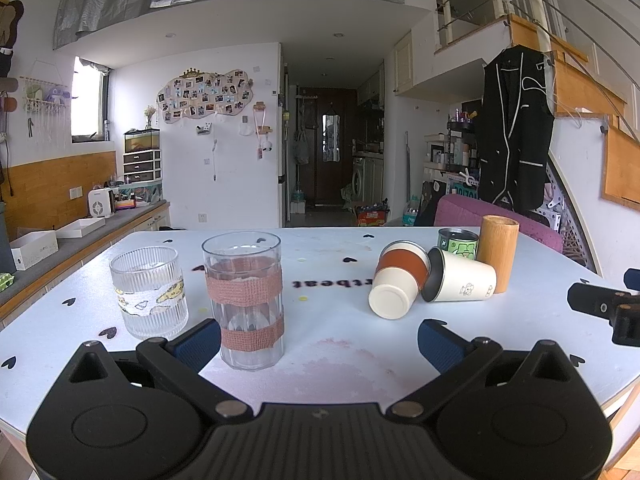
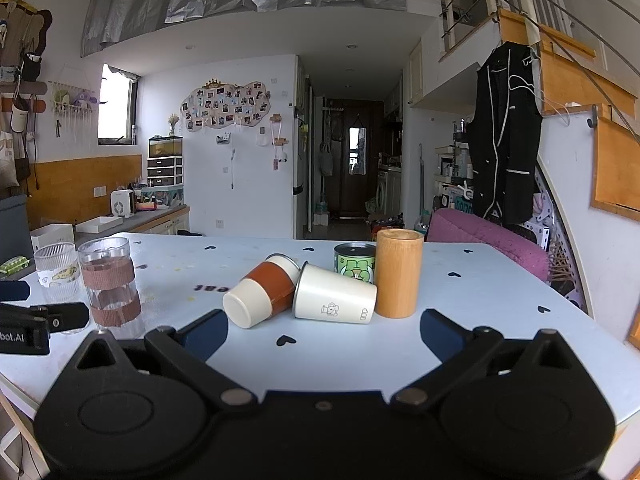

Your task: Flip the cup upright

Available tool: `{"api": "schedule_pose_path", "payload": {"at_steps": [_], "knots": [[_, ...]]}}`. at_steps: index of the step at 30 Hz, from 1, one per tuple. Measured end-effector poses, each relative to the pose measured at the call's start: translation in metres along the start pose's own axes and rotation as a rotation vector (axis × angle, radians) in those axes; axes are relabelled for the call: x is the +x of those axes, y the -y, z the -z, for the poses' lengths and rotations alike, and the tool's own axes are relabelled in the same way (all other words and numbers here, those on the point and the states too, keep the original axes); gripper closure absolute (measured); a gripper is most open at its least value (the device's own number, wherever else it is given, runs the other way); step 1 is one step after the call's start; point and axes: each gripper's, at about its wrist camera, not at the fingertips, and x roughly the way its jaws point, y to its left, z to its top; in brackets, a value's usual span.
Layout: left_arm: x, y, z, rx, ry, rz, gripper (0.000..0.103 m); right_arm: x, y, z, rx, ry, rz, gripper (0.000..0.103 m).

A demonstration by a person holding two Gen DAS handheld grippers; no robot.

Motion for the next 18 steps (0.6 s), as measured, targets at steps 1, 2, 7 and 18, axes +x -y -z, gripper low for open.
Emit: {"api": "schedule_pose_path", "payload": {"at_steps": [1, 2, 7, 18], "knots": [[0.0, 0.0, 0.0, 0.0, -0.001, 0.001, 0.0, 0.0, 0.001, 0.0, 0.0, 0.0, 0.0, 0.0], [0.004, -0.012, 0.002, 0.0, -0.001, 0.001, 0.0, 0.0, 0.0, 0.0, 0.002, 0.002, 0.0, 0.0], [0.006, -0.009, 0.002, 0.018, 0.005, 0.024, 0.0, -0.002, 0.0, 0.0, 0.025, 0.019, -0.008, 0.0], [0.065, 0.032, -0.026, 0.14, -0.023, 0.202, 0.002, -0.007, 0.02, 0.005, 0.07, 0.034, -0.005, 0.0]]}}
